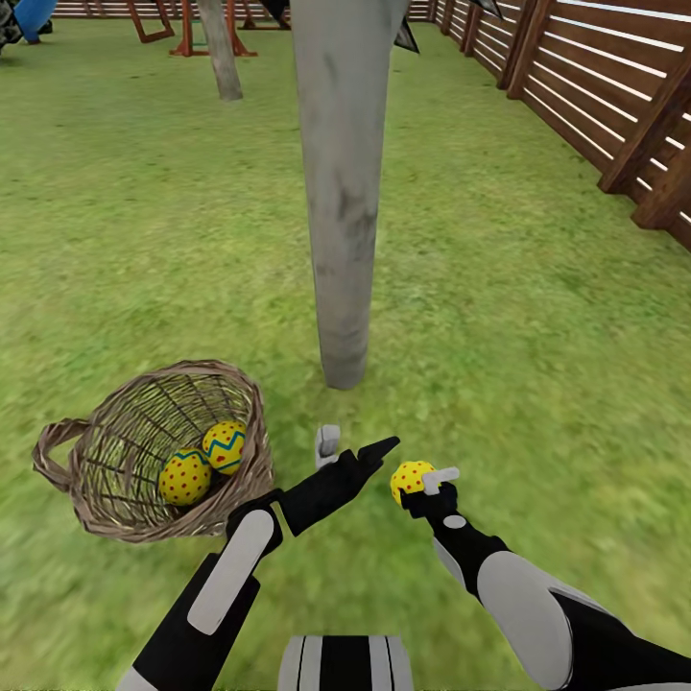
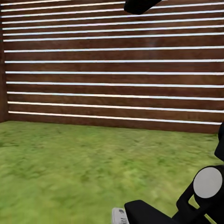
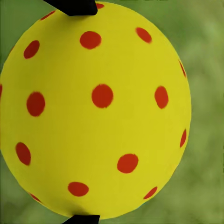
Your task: Take the three Easter eggs out of the wicker basket on the lawn in the garden, then place them on the lawn next to a single tree (choose any tree) so that all three eggs are next to the same tree and none are left in the basket.
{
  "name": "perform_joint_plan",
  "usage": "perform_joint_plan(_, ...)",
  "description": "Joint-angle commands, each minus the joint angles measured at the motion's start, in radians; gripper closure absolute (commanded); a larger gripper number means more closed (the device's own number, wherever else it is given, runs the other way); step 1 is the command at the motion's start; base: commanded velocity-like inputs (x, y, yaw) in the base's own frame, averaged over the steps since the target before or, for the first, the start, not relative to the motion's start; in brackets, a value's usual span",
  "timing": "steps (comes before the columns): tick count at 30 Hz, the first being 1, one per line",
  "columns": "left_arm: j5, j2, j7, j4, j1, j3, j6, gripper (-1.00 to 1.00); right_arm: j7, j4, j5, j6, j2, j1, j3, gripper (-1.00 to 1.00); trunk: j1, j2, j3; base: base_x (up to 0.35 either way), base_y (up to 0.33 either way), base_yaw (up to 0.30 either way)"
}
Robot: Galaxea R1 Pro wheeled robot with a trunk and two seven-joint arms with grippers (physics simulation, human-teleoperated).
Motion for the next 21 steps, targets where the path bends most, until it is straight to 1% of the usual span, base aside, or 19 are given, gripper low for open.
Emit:
perform_joint_plan(1,0.003,0.000,-0.001,0.000,0.000,0.001,0.004,-1.00,-0.005,0.001,0.011,-0.003,0.000,-0.001,-0.007,1.00,0.000,0.000,-0.001,0.000,0.000,0.000)
perform_joint_plan(8,0.003,0.000,-0.002,0.000,0.000,0.001,0.004,-1.00,-0.005,0.000,0.011,-0.003,0.001,-0.001,-0.007,1.00,0.000,0.000,-0.001,0.002,0.000,0.000)
perform_joint_plan(14,0.003,0.000,-0.002,0.000,0.000,0.001,0.003,-1.00,-0.005,0.000,0.011,-0.004,0.001,-0.001,-0.007,1.00,0.000,0.000,-0.001,0.229,0.000,0.000)
perform_joint_plan(21,0.003,0.000,-0.002,0.000,0.000,0.001,0.003,-1.00,-0.005,0.000,0.011,-0.004,-0.004,-0.001,-0.007,1.00,0.000,0.000,-0.001,0.010,0.000,0.000)
